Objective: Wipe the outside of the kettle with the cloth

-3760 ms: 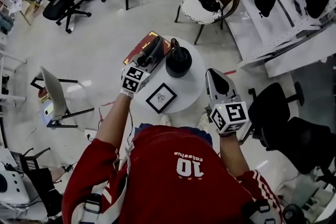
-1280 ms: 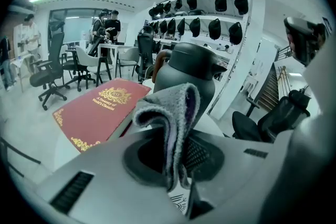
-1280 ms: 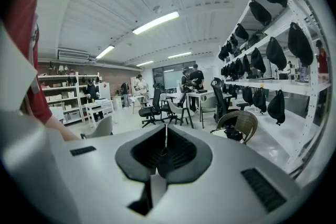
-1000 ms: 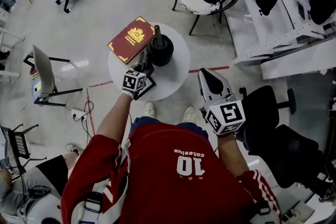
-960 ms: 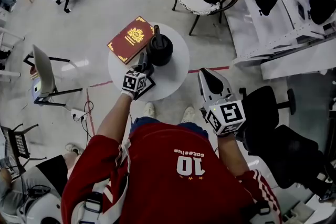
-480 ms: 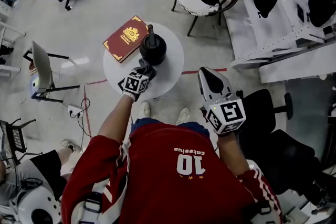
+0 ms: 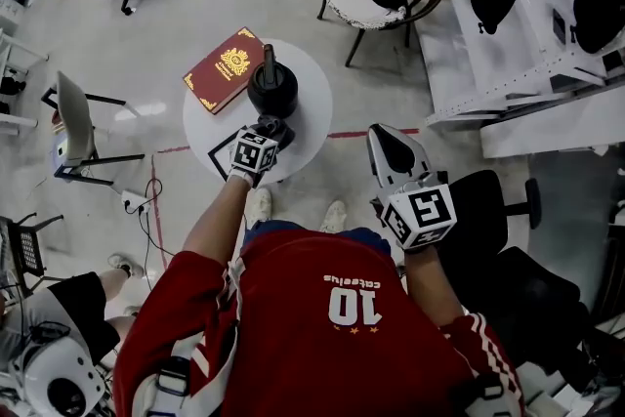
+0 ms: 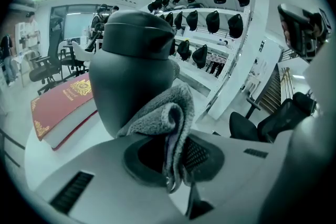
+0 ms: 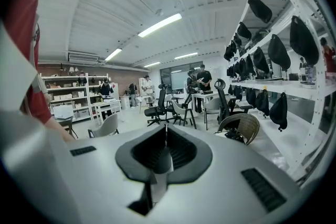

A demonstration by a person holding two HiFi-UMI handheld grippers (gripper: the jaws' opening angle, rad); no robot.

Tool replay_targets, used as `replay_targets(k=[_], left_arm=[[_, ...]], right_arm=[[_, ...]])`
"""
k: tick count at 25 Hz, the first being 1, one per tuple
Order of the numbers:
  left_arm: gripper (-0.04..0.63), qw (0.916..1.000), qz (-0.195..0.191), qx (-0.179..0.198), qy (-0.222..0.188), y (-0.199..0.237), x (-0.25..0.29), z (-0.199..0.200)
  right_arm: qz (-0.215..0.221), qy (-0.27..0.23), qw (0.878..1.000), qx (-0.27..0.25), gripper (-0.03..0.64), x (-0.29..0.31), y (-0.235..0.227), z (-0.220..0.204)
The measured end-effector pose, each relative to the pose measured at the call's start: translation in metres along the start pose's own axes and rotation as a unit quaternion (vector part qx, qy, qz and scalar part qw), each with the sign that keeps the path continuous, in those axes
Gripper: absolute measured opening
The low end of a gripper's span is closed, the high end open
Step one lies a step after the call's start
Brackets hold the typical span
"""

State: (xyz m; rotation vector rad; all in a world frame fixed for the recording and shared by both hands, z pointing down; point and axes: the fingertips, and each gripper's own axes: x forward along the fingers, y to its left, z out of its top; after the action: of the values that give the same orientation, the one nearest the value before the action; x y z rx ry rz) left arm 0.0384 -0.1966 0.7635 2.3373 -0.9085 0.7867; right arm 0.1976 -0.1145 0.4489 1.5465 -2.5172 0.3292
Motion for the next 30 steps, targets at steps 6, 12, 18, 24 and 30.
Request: replay_targets(k=[6, 12, 18, 24, 30], left_arm=[[0.045, 1.0, 0.002, -0.009, -0.004, -0.013, 0.015, 0.007], [0.046, 0.9999, 0.003, -0.006, -0.008, -0.025, 0.029, 0.02], [0.045, 0.9999, -0.001, 0.006, -0.009, -0.037, 0.04, 0.033], [0.044, 0.9995, -0.011, 0.024, -0.015, -0.048, 0.051, 0.05], [0.044, 0.9969, -0.029, 0.063, -0.039, -0.068, 0.05, 0.08]], right_arm=[[0.003, -0.002, 1.0, 0.004, 0.02, -0.008, -0.02, -0.003], [0.001, -0.003, 1.0, 0.005, 0.02, -0.016, -0.04, -0.004], [-0.008, -0.009, 1.0, 0.006, 0.02, -0.026, -0.054, -0.002], [-0.023, -0.011, 1.0, 0.008, 0.02, -0.034, -0.065, -0.004], [-0.031, -0.018, 0.999, 0.008, 0.02, -0.035, -0.065, 0.0]])
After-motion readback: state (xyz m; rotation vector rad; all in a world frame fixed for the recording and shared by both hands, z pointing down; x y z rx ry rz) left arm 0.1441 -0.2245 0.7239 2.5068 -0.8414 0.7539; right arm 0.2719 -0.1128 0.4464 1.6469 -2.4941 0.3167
